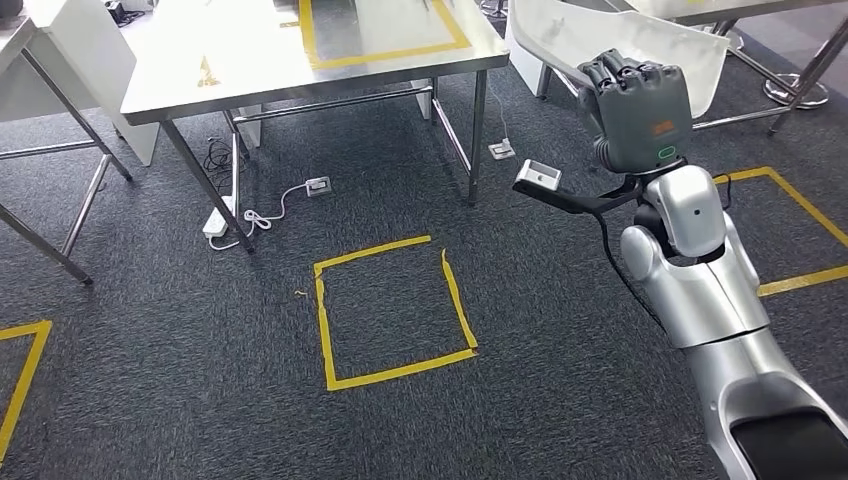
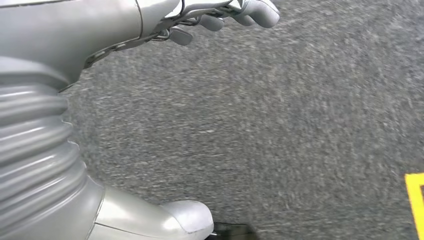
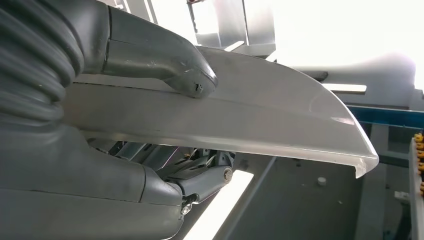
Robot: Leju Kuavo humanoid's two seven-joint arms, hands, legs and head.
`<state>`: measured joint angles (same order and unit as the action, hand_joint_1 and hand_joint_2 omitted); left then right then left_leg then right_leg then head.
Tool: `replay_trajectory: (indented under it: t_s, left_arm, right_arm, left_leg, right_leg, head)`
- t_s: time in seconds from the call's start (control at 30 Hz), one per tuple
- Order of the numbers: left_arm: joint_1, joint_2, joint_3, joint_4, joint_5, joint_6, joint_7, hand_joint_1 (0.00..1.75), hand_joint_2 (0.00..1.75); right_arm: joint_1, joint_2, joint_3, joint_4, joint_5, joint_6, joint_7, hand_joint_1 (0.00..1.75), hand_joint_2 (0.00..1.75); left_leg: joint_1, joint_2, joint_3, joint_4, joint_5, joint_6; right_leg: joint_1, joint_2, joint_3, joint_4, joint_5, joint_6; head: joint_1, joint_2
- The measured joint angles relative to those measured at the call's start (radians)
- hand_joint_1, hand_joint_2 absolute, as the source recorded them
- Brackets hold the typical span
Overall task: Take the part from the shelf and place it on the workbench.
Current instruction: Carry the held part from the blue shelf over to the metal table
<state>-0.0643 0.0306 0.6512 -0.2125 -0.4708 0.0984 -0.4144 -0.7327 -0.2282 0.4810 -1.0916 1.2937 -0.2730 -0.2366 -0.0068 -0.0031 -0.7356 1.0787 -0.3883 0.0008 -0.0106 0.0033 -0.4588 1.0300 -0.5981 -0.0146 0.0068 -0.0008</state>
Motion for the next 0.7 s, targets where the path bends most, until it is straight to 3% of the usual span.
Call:
replay_trajectory:
  t_s: [0.03, 0.07, 0.13, 0.17, 0.23, 0.3, 0.33, 0.37, 0.4, 0.43, 0.5, 0.53, 0.57, 0.63, 0.7]
  left_arm:
    - [0.001, 0.001, 0.000, 0.000, 0.000, 0.000, 0.000, 0.00, 1.75]
    - [0.000, 0.001, 0.000, 0.000, -0.001, 0.001, -0.001, 0.00, 1.75]
    - [-0.002, 0.001, 0.000, -0.001, -0.001, 0.002, -0.002, 0.00, 1.75]
    - [-0.003, 0.001, 0.000, -0.001, -0.001, 0.002, -0.002, 0.00, 1.75]
    - [-0.003, 0.000, 0.001, -0.001, -0.001, 0.002, -0.003, 0.00, 1.75]
    - [-0.001, -0.003, 0.002, -0.001, -0.002, 0.002, -0.003, 0.00, 1.75]
    - [0.000, -0.004, 0.003, 0.000, -0.002, 0.002, -0.004, 0.00, 1.75]
    - [0.001, -0.004, 0.005, 0.000, -0.003, 0.002, -0.004, 0.00, 1.75]
    - [0.002, -0.004, 0.006, 0.000, -0.004, 0.002, -0.004, 0.00, 1.75]
    - [0.002, -0.004, 0.006, 0.000, -0.004, 0.002, -0.005, 0.00, 1.75]
    - [0.003, -0.005, 0.007, 0.000, -0.005, 0.002, -0.006, 0.00, 1.75]
    - [0.003, -0.005, 0.007, 0.001, -0.006, 0.002, -0.007, 0.00, 1.75]
    - [0.004, -0.005, 0.008, 0.001, -0.007, 0.002, -0.008, 0.00, 1.75]
    - [0.002, -0.005, 0.008, 0.000, -0.008, 0.002, -0.008, 0.00, 1.75]
    - [0.000, -0.005, 0.008, 0.000, -0.008, 0.002, -0.009, 0.00, 1.75]
  right_arm:
    - [0.001, 0.001, 0.000, 0.000, 0.002, 0.001, 0.000, 1.75, 1.75]
    - [0.001, 0.002, 0.001, 0.001, 0.004, 0.001, 0.000, 1.75, 1.75]
    - [-0.001, 0.004, 0.001, 0.000, 0.005, 0.001, 0.002, 1.75, 1.75]
    - [-0.002, 0.004, 0.001, 0.000, 0.006, 0.000, 0.004, 1.75, 1.75]
    - [0.001, 0.004, 0.002, 0.001, 0.007, 0.000, 0.007, 1.75, 1.75]
    - [0.009, 0.004, 0.004, 0.005, 0.011, 0.000, 0.009, 1.75, 1.75]
    - [0.013, 0.005, 0.004, 0.007, 0.012, 0.000, 0.009, 1.75, 1.75]
    - [0.014, 0.005, 0.004, 0.008, 0.013, -0.001, 0.009, 1.75, 1.75]
    - [0.015, 0.005, 0.004, 0.009, 0.013, -0.001, 0.009, 1.75, 1.75]
    - [0.015, 0.005, 0.004, 0.009, 0.013, -0.002, 0.008, 1.75, 1.75]
    - [0.015, 0.004, 0.004, 0.011, 0.012, -0.004, 0.006, 1.75, 1.75]
    - [0.015, 0.004, 0.004, 0.013, 0.012, -0.004, 0.004, 1.75, 1.75]
    - [0.014, 0.003, 0.004, 0.014, 0.011, -0.004, 0.003, 1.75, 1.75]
    - [0.007, 0.004, 0.004, 0.014, 0.010, -0.006, 0.000, 1.75, 1.75]
    - [-0.004, 0.005, 0.003, 0.014, 0.010, -0.008, -0.001, 1.75, 1.75]
  left_leg:
    - [-0.006, 0.001, 0.007, -0.032, 0.034, 0.006]
    - [-0.010, 0.001, 0.011, -0.045, 0.043, 0.009]
    - [-0.009, -0.001, 0.032, -0.060, 0.031, 0.015]
    - [-0.007, -0.004, 0.046, -0.067, 0.024, 0.020]
    - [-0.004, -0.010, 0.075, -0.076, 0.005, 0.028]
    - [-0.004, -0.017, 0.103, -0.078, -0.019, 0.032]
    - [-0.004, -0.020, 0.118, -0.078, -0.032, 0.033]
    - [-0.004, -0.023, 0.135, -0.078, -0.045, 0.033]
    - [-0.005, -0.026, 0.153, -0.078, -0.059, 0.032]
    - [-0.005, -0.028, 0.172, -0.077, -0.073, 0.030]
    - [-0.007, -0.033, 0.201, -0.074, -0.101, 0.023]
    - [-0.008, -0.034, 0.210, -0.073, -0.115, 0.018]
    - [-0.008, -0.036, 0.219, -0.068, -0.124, 0.012]
    - [-0.009, -0.035, 0.221, -0.047, -0.125, 0.001]
    - [-0.007, -0.024, 0.182, 0.028, -0.110, -0.011]
  right_leg:
    - [0.001, 0.002, 0.007, -0.009, -0.007, 0.004]
    - [0.001, 0.003, 0.014, -0.015, -0.007, 0.011]
    - [0.001, 0.004, 0.014, -0.005, 0.008, 0.023]
    - [0.001, 0.003, -0.001, 0.033, 0.023, 0.027]
    - [0.001, 0.002, -0.074, 0.152, 0.028, 0.030]
    - [0.002, 0.002, -0.159, 0.251, -0.035, 0.032]
    - [0.002, 0.002, -0.190, 0.267, -0.075, 0.033]
    - [0.002, 0.002, -0.210, 0.256, -0.096, 0.034]
    - [0.002, 0.002, -0.218, 0.220, -0.088, 0.035]
    - [0.002, 0.002, -0.217, 0.164, -0.044, 0.035]
    - [0.005, 0.001, -0.208, 0.044, 0.100, 0.028]
    - [0.007, 0.002, -0.201, 0.008, 0.154, 0.023]
    - [0.009, 0.003, -0.196, -0.010, 0.184, 0.016]
    - [0.008, 0.005, -0.178, -0.013, 0.183, 0.002]
    - [0.004, 0.004, -0.156, -0.018, 0.171, -0.011]
  head:
    - [0.000, 0.000]
    - [0.000, 0.000]
    - [0.000, 0.000]
    - [0.000, 0.000]
    - [0.002, 0.000]
    - [0.002, 0.000]
    - [0.002, 0.000]
    - [0.002, 0.000]
    - [0.002, 0.000]
    - [0.002, 0.000]
    - [0.002, 0.000]
    - [0.001, 0.000]
    - [0.001, 0.000]
    - [0.000, 0.000]
    - [-0.001, 0.000]
